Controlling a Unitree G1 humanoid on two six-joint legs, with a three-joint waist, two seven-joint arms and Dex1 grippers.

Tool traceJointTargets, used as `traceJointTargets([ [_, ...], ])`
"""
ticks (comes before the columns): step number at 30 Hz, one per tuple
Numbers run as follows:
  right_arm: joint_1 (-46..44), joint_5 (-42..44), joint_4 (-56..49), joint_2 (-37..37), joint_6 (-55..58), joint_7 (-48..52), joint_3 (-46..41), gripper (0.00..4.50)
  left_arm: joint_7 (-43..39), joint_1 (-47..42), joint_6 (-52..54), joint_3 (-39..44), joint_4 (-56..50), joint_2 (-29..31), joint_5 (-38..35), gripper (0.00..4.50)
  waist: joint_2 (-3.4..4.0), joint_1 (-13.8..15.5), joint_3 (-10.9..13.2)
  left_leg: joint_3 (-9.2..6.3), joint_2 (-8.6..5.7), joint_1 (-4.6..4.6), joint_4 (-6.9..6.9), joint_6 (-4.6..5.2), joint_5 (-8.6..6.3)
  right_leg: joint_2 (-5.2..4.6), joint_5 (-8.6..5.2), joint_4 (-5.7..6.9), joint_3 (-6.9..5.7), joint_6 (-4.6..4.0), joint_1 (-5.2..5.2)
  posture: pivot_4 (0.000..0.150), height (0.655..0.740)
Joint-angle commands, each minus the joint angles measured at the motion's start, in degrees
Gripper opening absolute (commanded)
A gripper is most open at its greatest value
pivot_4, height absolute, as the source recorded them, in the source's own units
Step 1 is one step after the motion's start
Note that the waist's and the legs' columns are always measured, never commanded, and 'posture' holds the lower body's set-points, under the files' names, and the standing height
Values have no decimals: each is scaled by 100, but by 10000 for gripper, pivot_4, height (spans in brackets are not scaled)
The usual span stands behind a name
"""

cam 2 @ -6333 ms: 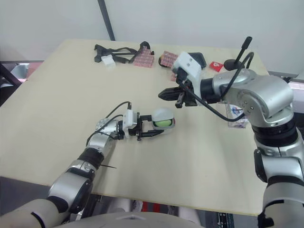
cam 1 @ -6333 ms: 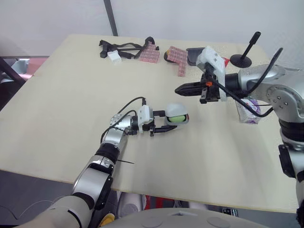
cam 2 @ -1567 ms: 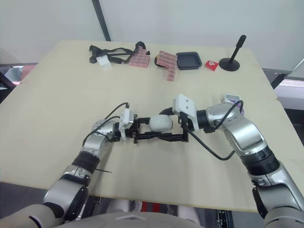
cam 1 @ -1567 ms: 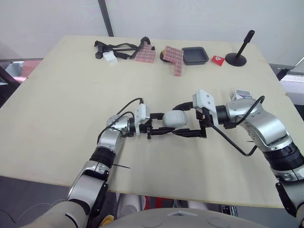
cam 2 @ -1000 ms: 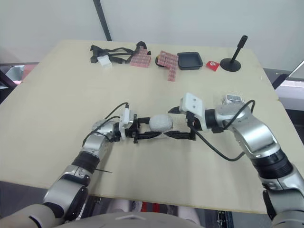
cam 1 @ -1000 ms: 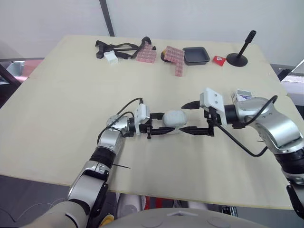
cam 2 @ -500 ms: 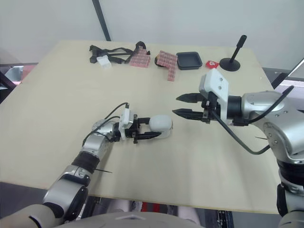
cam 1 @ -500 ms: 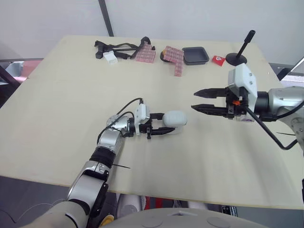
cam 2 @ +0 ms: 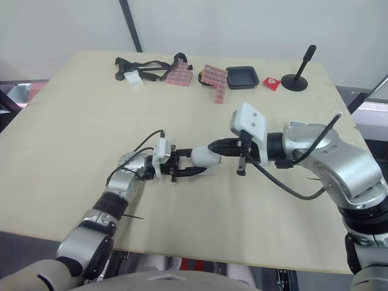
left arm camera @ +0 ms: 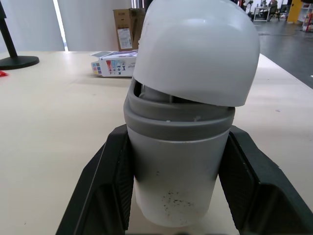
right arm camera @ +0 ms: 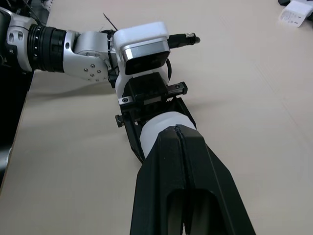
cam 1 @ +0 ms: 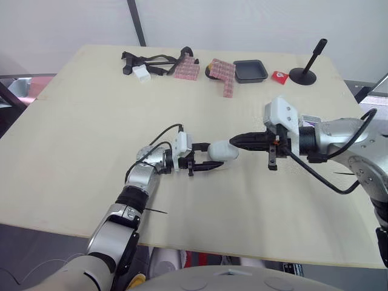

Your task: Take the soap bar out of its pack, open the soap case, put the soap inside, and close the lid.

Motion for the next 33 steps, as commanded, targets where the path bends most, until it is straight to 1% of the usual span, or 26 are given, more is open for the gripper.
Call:
traceJointTargets([
  [1, -6, -212, -8, -7, -172, -32, 124, 199, 7, -101, -142, 78, -77, 4, -33, 19367, 0, 0, 0, 0, 0, 0, -1, 0, 0, 0, 0, 0, 0, 0, 0, 1500, 7400],
  [12, 19, -628, 178, 32, -432, 67, 577, 199, -55, -128, -274, 42, -65, 31, 39, 19367, 0, -13, 0, 0, 0, 2, -3, -1, 0, -2, 0, 0, 0, 0, 0, 1500, 7400],
  [29, -50, -926, 587, 150, -659, 22, 839, 199, -103, -131, -468, 40, -4, 26, 64, 19367, 0, -24, -1, 0, 0, 7, -3, -1, 0, -2, 0, 4, 1, 0, 3, 1500, 7400],
  [33, 88, -1029, 550, 129, -756, 58, 937, 199, -99, -122, -444, 71, -24, 10, 13, 19367, -1, -25, -1, 0, 0, 9, -3, -1, 0, -3, 0, 4, 1, 0, 5, 1500, 7400],
])
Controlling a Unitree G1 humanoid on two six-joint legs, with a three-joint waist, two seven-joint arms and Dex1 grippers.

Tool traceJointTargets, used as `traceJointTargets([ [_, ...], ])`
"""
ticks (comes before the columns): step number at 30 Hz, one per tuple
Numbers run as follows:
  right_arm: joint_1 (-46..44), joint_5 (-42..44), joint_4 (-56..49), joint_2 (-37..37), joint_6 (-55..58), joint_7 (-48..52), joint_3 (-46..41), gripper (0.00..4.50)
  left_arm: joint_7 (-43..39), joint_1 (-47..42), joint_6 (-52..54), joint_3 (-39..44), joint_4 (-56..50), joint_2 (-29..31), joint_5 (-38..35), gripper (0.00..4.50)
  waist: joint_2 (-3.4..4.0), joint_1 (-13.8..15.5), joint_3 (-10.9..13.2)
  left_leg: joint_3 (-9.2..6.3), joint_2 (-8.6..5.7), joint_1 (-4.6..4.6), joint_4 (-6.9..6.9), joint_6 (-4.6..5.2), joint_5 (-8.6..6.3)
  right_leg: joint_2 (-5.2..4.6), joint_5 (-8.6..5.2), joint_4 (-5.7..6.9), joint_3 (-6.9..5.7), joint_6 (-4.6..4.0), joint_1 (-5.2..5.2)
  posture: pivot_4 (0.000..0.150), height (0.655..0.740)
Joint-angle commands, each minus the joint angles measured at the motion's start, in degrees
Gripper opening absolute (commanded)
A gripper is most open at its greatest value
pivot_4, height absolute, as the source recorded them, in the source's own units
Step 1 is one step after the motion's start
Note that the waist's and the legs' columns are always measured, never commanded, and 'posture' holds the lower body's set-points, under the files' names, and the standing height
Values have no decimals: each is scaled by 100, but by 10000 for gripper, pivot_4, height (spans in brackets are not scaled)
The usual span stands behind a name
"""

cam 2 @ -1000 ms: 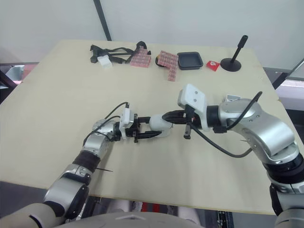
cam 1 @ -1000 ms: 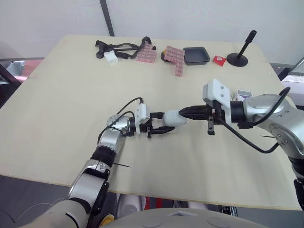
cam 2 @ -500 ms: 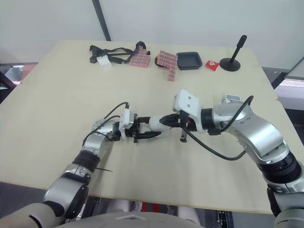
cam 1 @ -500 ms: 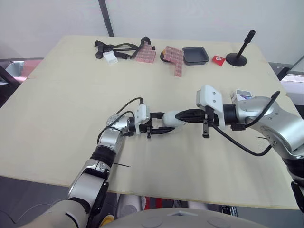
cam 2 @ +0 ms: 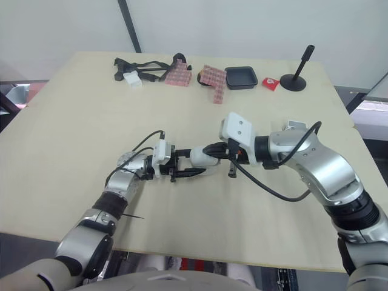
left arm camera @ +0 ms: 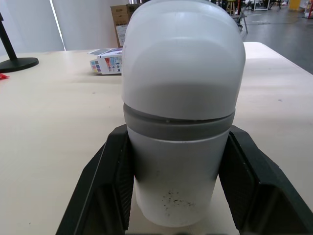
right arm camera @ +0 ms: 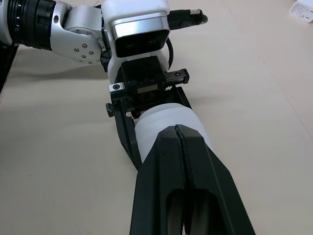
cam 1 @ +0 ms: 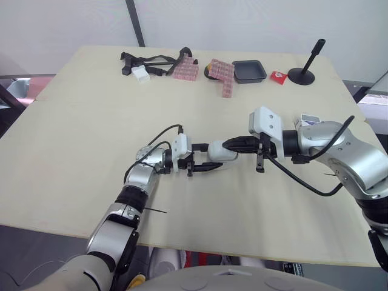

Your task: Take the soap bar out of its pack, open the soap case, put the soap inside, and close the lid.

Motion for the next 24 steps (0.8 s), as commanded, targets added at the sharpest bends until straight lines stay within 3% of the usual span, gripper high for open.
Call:
traceJointTargets([
  [1, 225, -285, 110, -80, -14, 11, 182, 199, -49, -81, -113, 88, -132, -23, -145, 19367, -1, 1, 0, 0, 0, 1, 0, 0, 0, 0, 0, 0, 0, 0, 1, 1500, 7400],
  [23, 857, -1008, 597, -49, -918, -174, 318, 199, -138, -77, -80, 119, -208, 15, -183, 19367, -6, -40, -8, 0, 0, 35, -16, 0, 0, -3, 0, -16, -2, 0, 35, 1500, 7400],
  [24, 842, -1042, 591, 24, -992, -301, 217, 2653, -129, -81, -64, 120, -212, 18, -181, 19367, -6, -45, -8, 0, 0, 35, -16, -1, 0, -3, 0, -16, -2, 0, 36, 1500, 7400],
])
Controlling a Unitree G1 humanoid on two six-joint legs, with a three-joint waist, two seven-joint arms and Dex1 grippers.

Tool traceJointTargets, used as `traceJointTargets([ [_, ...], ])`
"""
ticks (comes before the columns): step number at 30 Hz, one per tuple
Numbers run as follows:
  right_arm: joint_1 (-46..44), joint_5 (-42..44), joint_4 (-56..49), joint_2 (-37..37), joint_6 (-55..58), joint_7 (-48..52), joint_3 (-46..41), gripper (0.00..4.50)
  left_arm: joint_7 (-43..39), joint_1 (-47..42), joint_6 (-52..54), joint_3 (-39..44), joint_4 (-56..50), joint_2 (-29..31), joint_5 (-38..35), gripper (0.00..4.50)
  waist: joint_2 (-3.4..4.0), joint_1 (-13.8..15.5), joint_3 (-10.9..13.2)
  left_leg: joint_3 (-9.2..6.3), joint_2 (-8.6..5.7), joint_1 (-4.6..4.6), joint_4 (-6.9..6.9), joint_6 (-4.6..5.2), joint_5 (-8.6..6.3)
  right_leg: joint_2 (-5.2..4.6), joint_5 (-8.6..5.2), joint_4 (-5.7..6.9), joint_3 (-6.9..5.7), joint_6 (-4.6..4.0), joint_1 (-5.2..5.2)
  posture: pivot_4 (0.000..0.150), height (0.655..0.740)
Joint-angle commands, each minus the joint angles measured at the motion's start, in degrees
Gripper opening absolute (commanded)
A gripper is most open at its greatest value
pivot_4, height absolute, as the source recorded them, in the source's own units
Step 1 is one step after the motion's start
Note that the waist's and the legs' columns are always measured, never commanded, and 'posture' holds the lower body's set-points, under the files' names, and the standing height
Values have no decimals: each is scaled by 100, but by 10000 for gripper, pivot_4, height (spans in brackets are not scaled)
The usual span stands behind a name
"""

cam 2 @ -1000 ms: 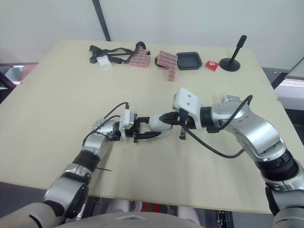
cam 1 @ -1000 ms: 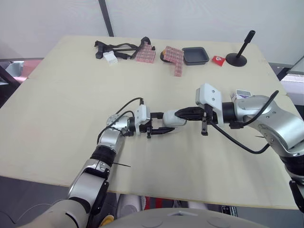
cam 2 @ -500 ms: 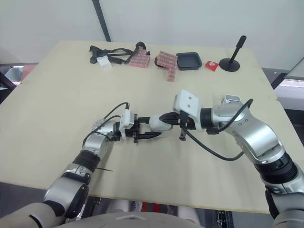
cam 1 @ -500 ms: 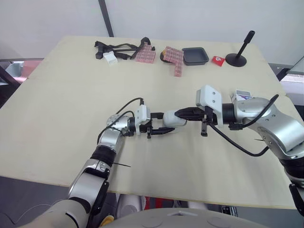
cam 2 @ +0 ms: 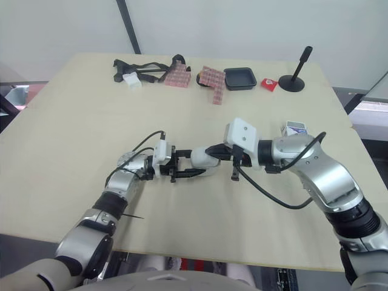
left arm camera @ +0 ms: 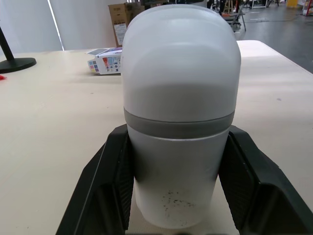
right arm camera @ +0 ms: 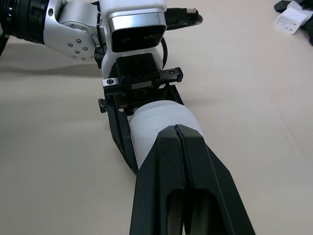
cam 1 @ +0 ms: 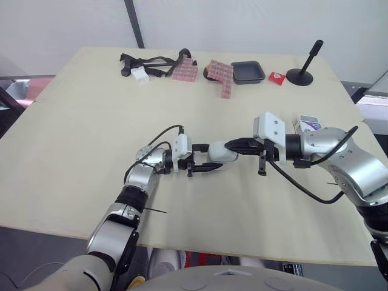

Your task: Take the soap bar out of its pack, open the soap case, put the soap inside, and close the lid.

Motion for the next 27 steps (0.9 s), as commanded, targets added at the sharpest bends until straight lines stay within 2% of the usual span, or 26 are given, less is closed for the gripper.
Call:
traceJointTargets([
  [1, 242, -517, 385, 89, 34, -424, 48, 5322, -105, -88, -47, 124, -225, 13, -240, 19367, 0, -16, 0, 0, 0, 0, 0, 0, 0, 0, 0, 0, 0, 0, 0, 1500, 7400],
  [7, 320, 81, -127, 811, 288, -1545, -1468, 25432, 105, -94, 470, 252, -592, 13, -467, 19367, 6, -14, 8, -1, -4, -7, -1, 0, 1, -5, 0, -5, -4, 0, -1, 1500, 7400],
  [13, 1272, -141, -733, 742, 201, -1748, -1751, 44643, 461, -50, 1516, 372, -1336, 223, -720, 19367, 6, 55, 8, -5, -2, -23, -20, 2, -4, 3, 0, -40, -10, 1, -2, 1500, 7400],
  [15, 1649, -156, -834, 679, 127, -1670, -1780, 44643, 698, -79, 2305, 451, -1692, 403, -872, 19367, 7, 48, 9, -7, -2, -24, -22, 1, -5, 1, 1, -45, -12, 2, -2, 1500, 7400],
  [18, 1896, 494, -891, 709, 589, -1415, -1880, 44643, 908, -143, 3386, 475, -2082, 761, -1008, 19367, 8, 9, 9, -7, -2, -19, -24, -1, -4, -3, 1, -44, -13, 2, -2, 1500, 7400],
  [20, 2005, 546, -934, 792, 596, -1471, -1866, 44643, 1115, -185, 4051, 571, -2275, 904, -1198, 19367, 9, -17, 10, -7, -2, -14, -31, -3, -3, -2, 1, -49, -12, 2, -2, 1500, 7400],
  [27, 2415, -398, -875, 1421, -597, -2174, -1694, 44643, 1406, -252, 6759, 541, -2909, 1507, -1875, 19367, 9, -13, 10, -7, -3, -15, -49, -5, -2, -1, 1, -60, -17, 2, -2, 1500, 7400],
])
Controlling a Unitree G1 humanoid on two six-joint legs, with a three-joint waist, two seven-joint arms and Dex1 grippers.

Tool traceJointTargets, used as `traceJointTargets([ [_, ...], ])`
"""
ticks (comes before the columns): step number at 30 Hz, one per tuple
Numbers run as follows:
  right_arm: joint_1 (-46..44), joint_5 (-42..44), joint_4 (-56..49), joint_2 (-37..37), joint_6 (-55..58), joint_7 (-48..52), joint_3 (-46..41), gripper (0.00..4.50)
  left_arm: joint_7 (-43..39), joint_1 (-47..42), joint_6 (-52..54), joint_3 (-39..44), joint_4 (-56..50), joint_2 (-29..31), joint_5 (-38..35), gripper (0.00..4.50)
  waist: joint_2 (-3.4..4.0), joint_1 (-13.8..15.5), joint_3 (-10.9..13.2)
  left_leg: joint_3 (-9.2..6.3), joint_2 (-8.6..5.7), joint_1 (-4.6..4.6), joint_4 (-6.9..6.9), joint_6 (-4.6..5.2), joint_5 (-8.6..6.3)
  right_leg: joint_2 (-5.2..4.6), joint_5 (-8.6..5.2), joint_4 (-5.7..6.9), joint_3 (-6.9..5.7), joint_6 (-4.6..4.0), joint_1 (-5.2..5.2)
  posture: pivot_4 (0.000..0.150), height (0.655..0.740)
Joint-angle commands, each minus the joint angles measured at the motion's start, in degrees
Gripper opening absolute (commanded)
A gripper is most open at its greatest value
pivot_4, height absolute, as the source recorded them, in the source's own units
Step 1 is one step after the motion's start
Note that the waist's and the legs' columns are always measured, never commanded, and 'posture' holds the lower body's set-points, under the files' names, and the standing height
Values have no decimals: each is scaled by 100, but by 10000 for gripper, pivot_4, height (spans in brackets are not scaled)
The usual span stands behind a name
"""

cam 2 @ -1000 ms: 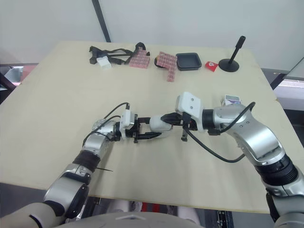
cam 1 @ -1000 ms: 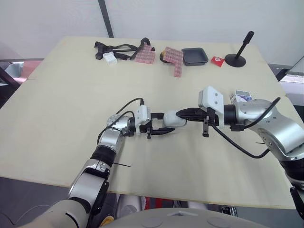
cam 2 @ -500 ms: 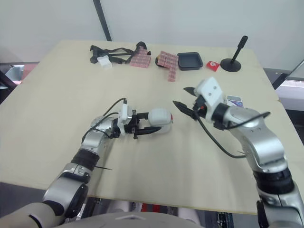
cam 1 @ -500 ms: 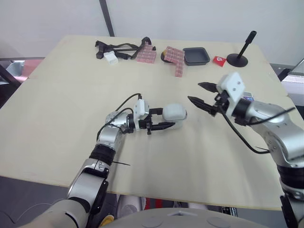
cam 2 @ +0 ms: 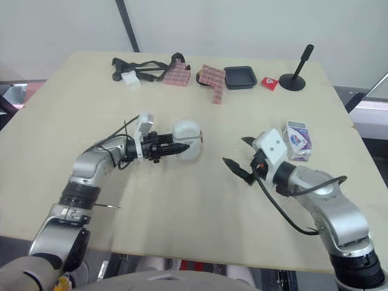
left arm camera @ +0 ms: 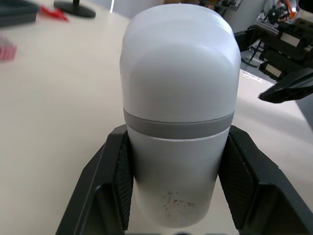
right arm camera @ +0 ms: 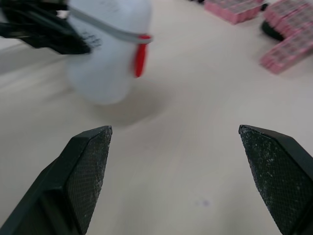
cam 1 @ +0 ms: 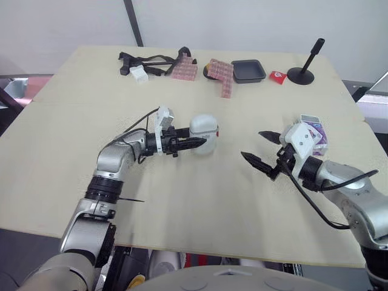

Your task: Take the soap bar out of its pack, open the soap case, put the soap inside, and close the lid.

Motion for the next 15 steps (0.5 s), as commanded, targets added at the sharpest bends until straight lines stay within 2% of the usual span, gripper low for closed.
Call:
traceJointTargets([
  [1, 246, -380, -143, 415, -988, -316, -89, 44643, 58, -155, 1279, 64, -458, 236, -507, 19367, 0, 11, 0, 0, 0, -1, -6, 0, 0, 0, 0, -4, -1, 0, 0, 1500, 7400],
  [8, 490, -86, -212, 778, -819, -195, 191, 44643, 299, -206, 2195, 146, -591, 170, -883, 19367, 3, 12, 3, -1, -6, -5, -14, -2, 0, -6, 0, -12, -5, 1, -1, 1500, 7400],
  [15, 609, -419, -19, 446, -772, -43, 455, 44643, 510, -537, 3114, 253, -91, -135, -1250, 19367, 3, 15, 3, -2, -7, -7, -15, -2, 1, -6, 1, -16, -6, 2, 0, 1500, 7400],
])
